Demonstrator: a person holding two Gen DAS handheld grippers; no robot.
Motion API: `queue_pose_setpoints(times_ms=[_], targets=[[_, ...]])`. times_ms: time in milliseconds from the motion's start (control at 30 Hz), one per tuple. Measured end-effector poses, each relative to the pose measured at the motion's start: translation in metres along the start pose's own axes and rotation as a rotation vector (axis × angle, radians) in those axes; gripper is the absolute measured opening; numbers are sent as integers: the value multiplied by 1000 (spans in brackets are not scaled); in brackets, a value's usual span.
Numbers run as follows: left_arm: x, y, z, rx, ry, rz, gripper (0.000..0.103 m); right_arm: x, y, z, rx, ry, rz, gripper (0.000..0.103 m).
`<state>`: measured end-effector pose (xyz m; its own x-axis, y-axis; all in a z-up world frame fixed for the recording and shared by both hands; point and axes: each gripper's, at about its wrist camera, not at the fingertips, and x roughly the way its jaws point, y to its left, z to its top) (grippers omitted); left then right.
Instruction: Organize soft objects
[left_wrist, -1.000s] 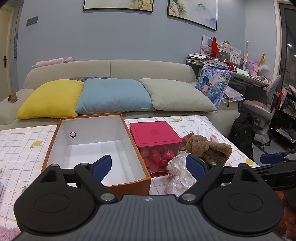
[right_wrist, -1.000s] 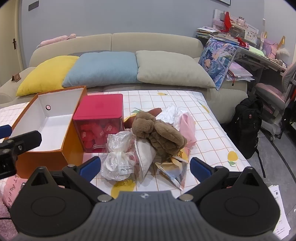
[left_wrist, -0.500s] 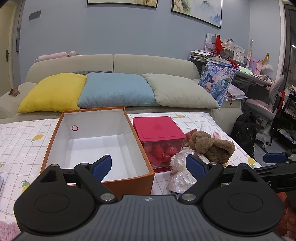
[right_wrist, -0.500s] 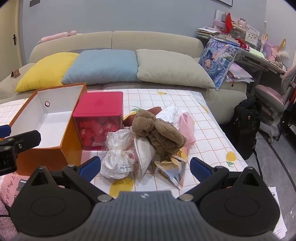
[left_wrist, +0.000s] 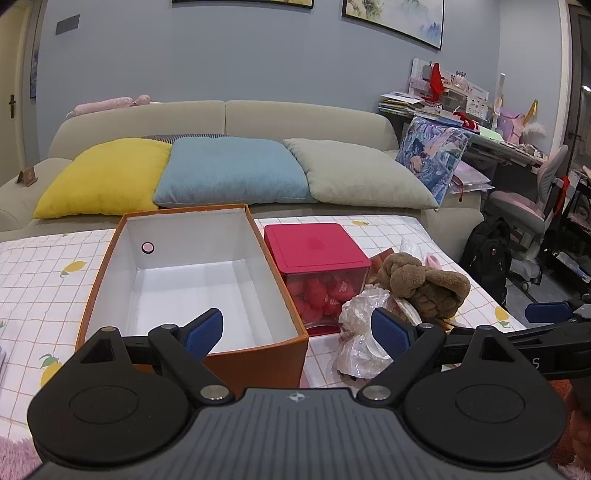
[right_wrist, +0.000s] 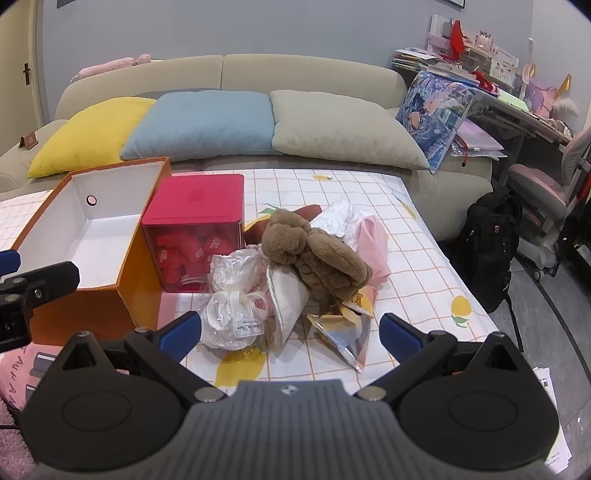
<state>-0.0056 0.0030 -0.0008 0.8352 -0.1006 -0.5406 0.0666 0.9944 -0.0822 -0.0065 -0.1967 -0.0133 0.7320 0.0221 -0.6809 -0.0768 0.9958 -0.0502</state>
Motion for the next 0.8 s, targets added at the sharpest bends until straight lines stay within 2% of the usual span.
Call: queue_pose_setpoints(times_ms=[800], targets=[[4,1,-3,4,17,2,103,5,3,0,-11,22,-1,100]])
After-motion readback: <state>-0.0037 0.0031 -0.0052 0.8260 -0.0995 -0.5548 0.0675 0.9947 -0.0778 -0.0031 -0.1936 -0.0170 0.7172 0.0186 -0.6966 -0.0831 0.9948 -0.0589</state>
